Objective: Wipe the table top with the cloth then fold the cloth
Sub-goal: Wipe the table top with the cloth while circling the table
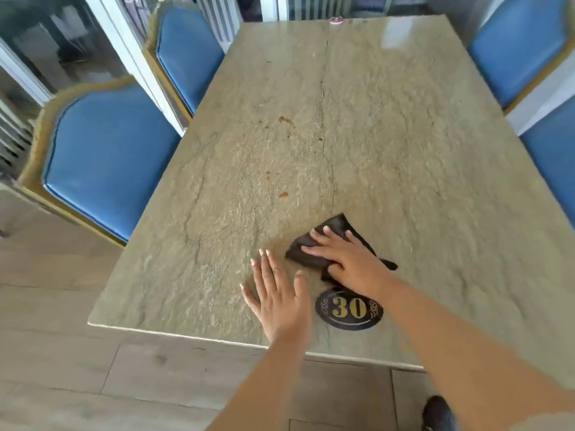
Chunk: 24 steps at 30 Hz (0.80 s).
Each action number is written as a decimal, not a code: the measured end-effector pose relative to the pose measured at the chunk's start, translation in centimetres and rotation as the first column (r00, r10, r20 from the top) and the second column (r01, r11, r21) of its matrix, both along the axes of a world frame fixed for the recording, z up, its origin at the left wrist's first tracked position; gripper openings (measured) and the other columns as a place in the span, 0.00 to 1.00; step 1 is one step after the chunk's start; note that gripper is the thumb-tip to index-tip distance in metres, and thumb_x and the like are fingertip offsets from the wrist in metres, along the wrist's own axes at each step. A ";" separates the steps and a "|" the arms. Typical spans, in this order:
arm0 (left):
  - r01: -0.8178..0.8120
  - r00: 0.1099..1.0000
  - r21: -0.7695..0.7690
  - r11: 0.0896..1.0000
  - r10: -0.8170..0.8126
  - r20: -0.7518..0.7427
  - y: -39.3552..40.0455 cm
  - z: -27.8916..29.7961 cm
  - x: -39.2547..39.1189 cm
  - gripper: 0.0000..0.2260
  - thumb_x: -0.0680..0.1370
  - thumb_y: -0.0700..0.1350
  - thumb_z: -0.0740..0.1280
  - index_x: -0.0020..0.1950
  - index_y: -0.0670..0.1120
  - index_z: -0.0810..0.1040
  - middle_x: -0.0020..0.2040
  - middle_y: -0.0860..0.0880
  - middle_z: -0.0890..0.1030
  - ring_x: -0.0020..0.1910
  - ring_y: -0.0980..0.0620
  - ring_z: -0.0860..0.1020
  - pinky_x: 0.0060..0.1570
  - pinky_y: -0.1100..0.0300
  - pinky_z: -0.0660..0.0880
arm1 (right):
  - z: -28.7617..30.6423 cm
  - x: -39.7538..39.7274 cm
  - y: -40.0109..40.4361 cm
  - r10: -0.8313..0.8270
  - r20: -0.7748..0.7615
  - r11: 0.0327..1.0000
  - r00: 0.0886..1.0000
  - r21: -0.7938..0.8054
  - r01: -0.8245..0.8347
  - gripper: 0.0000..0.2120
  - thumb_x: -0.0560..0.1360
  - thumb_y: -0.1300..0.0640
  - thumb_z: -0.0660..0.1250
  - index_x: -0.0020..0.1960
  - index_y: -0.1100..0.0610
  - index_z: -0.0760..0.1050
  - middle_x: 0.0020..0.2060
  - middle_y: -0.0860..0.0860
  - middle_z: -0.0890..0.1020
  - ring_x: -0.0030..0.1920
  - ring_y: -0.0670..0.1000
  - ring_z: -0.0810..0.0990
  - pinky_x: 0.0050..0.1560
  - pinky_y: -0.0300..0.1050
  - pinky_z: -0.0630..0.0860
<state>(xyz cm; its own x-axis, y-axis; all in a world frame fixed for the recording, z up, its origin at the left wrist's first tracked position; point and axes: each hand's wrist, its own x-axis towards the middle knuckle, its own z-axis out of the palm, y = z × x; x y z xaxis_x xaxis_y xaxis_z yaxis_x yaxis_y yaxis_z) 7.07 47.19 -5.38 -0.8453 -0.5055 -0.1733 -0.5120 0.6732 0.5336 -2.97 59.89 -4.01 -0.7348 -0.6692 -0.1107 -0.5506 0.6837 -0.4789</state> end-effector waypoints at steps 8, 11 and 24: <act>0.268 0.961 -0.266 0.926 -0.237 0.144 -16.5 0.5 1.7 0.23 0.81 0.55 0.40 0.78 0.63 0.48 0.80 0.58 0.47 0.78 0.57 0.41 0.74 0.45 0.34 | -0.7 2.0 -9.2 -0.576 -0.115 0.765 0.809 0.274 0.583 0.29 0.81 0.49 0.48 0.78 0.48 0.39 0.77 0.52 0.39 0.76 0.56 0.37 0.74 0.63 0.39; 0.366 0.928 -0.315 0.876 -0.319 0.192 -18.9 0.0 1.8 0.23 0.81 0.54 0.40 0.75 0.68 0.40 0.79 0.59 0.41 0.77 0.58 0.37 0.74 0.43 0.35 | -1.5 7.9 -14.8 -0.296 -0.174 0.919 0.939 0.216 0.329 0.29 0.79 0.49 0.48 0.78 0.47 0.42 0.78 0.51 0.41 0.77 0.55 0.37 0.74 0.62 0.38; 0.365 0.931 -0.299 0.882 -0.342 0.129 -19.4 -0.6 1.8 0.26 0.77 0.59 0.32 0.76 0.66 0.43 0.79 0.61 0.39 0.76 0.58 0.35 0.74 0.41 0.35 | -1.8 3.1 -16.3 -0.423 -0.210 0.810 0.882 0.348 0.471 0.29 0.78 0.40 0.42 0.76 0.40 0.36 0.77 0.51 0.37 0.75 0.62 0.33 0.66 0.75 0.37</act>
